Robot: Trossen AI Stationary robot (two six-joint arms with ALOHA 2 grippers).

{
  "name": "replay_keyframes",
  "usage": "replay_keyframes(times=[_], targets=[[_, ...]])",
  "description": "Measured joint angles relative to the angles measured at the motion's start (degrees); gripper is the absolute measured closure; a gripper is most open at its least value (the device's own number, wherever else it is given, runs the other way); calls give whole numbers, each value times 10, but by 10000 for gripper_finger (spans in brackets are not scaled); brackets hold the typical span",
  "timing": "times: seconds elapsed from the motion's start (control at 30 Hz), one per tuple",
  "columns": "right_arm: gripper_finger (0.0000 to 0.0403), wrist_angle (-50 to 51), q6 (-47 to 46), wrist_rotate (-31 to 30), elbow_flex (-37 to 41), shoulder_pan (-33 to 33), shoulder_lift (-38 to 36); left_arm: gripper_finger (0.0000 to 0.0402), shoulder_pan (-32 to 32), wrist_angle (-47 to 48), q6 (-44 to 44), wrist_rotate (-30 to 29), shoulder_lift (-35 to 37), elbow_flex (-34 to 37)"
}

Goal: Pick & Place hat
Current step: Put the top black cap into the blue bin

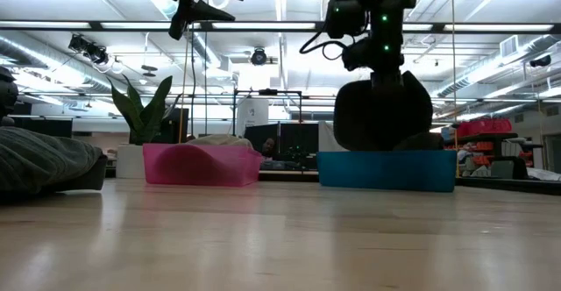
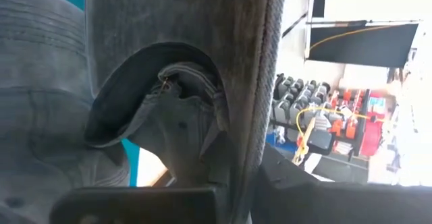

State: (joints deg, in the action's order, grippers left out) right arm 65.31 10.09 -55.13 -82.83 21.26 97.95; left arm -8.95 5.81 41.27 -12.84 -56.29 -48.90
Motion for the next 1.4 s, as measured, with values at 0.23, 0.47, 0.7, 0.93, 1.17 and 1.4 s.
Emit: replay_keyframes(times=[0.23, 0.47, 0.7, 0.93, 1.17, 1.4], targets=[[385, 4, -6, 1, 0, 26, -1, 220, 12, 6, -1, 0, 0, 0], [387, 8, -6, 6, 0, 33, -1, 220, 12, 17, -2, -9, 0, 0], [387, 6, -6, -11, 0, 50, -1, 220, 12, 18, -7, -10, 0, 0], [383, -43, 10, -40, 0, 52, -1, 220, 12, 18, -7, -11, 0, 0], [385, -32, -3, -23, 0, 51, -2, 220, 12, 18, -6, -11, 0, 0], [385, 9, -5, -30, 1, 40, -10, 220, 12, 18, -6, -11, 0, 0]])
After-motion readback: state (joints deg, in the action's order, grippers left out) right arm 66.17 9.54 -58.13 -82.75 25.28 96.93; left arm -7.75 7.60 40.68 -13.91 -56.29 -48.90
